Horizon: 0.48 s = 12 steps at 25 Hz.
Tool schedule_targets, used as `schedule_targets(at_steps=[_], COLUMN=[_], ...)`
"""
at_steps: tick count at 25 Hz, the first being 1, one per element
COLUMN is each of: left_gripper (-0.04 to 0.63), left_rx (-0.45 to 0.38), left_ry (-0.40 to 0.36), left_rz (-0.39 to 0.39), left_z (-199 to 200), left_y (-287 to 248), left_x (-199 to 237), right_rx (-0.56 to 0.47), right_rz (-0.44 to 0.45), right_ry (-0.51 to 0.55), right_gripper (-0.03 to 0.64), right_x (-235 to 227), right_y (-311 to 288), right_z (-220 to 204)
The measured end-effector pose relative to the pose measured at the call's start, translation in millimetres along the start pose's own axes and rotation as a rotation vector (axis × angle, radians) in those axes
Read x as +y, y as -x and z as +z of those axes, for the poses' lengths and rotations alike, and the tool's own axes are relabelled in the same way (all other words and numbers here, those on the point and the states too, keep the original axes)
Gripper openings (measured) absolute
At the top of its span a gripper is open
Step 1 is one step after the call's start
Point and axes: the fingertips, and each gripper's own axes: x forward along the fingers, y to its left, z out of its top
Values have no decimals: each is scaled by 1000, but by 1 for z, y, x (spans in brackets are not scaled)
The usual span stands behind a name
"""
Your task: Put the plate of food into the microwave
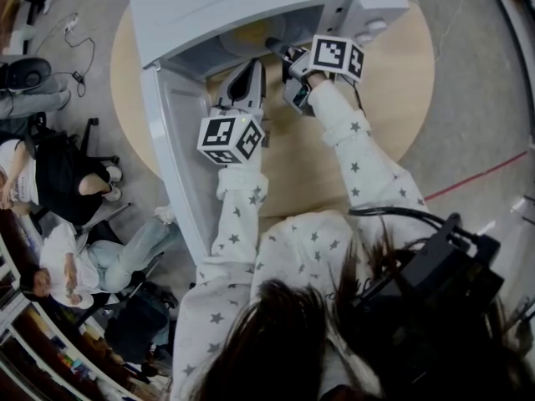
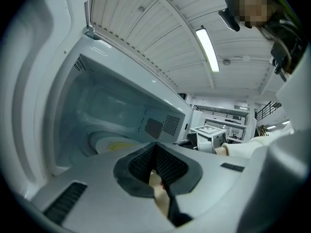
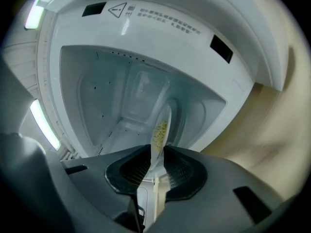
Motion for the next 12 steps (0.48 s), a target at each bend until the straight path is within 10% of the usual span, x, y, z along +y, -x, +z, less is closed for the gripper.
schedule_targets(at_steps=[12], left_gripper=[2], left_rx=[13], left_ry=[-18], left_rz=[2], left_z=[-4], left_y=[3], left_x=[5], right_rx=[153], right_rz=[-145], right_ry=[231], right_gripper=[89], right_x=[-14], right_y=[-13], right_z=[-15])
